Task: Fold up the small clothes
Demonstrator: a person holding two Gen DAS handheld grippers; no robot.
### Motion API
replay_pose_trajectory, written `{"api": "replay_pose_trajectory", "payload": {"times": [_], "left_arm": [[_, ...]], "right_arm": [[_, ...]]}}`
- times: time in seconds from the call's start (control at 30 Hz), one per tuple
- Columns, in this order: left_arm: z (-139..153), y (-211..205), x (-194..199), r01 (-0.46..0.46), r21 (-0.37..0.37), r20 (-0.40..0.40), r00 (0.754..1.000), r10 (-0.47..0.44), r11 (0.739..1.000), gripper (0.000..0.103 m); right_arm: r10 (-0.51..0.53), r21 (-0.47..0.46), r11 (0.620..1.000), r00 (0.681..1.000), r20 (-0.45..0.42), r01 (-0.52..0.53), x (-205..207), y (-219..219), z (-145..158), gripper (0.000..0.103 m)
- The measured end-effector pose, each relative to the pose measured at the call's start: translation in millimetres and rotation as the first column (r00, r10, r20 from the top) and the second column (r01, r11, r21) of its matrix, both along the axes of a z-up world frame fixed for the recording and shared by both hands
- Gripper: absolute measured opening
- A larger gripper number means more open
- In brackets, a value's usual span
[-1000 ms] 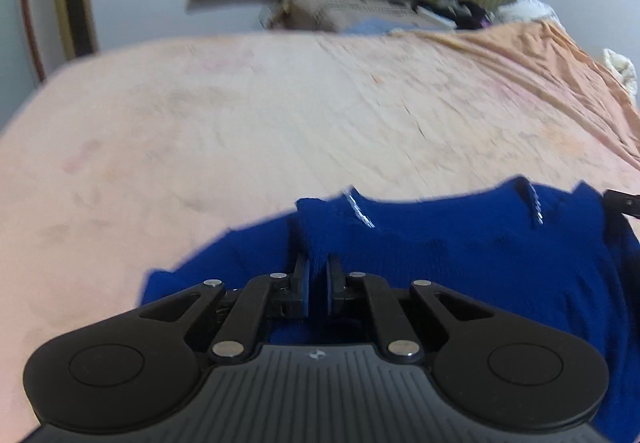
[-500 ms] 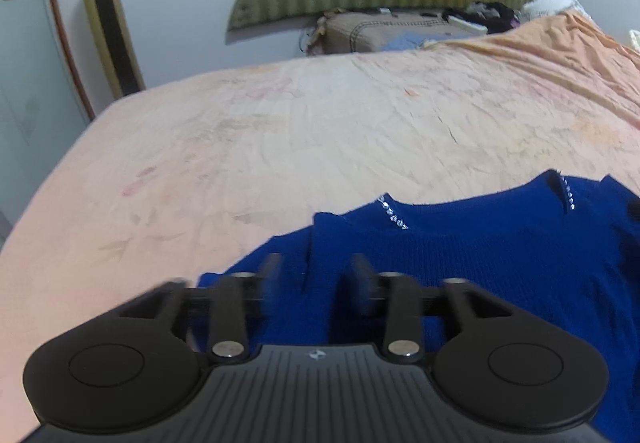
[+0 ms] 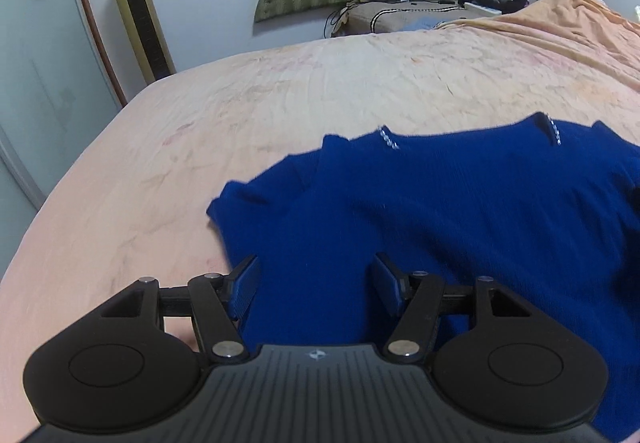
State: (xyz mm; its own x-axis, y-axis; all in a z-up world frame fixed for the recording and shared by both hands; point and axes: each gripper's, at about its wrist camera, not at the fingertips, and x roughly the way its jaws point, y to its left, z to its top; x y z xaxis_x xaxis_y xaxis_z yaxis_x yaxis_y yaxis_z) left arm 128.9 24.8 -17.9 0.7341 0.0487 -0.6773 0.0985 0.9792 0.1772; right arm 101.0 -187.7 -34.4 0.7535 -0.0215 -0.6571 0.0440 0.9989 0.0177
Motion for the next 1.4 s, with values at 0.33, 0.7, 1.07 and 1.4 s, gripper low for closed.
{"api": "replay_pose_trajectory", "payload": {"times": [0.33,0.7,1.07,1.4], "left_arm": [[-5.1,5.0,-22.7,-0.030,-0.024,0.003,1.000,0.030,0.999,0.062],[-10.3,5.2,-37.2,-0.050,-0.028,0.026,0.998,0.051,0.998,0.069],[-13.3,50.6,-91.3,-0.054,-0.181,0.014,0.998,0.058,0.982,0.074],[-7.3,87.9,-95.9,-0.036,-0.266,0.027,0.999,0.045,0.963,0.045]], "right_arm": [[-0.080,-0.033,0.996,0.997,-0.020,0.079,-30.7,-2.5,-16.3,0.092],[-0.073,-0.072,0.995,0.997,-0.006,0.073,-40.9,1.5,-34.2,0.103],[-0.073,-0.068,0.995,0.997,0.031,0.075,-51.1,3.9,-40.6,0.103],[-0.086,-0.077,0.993,0.995,0.054,0.090,-65.7,8.4,-36.2,0.102]]}}
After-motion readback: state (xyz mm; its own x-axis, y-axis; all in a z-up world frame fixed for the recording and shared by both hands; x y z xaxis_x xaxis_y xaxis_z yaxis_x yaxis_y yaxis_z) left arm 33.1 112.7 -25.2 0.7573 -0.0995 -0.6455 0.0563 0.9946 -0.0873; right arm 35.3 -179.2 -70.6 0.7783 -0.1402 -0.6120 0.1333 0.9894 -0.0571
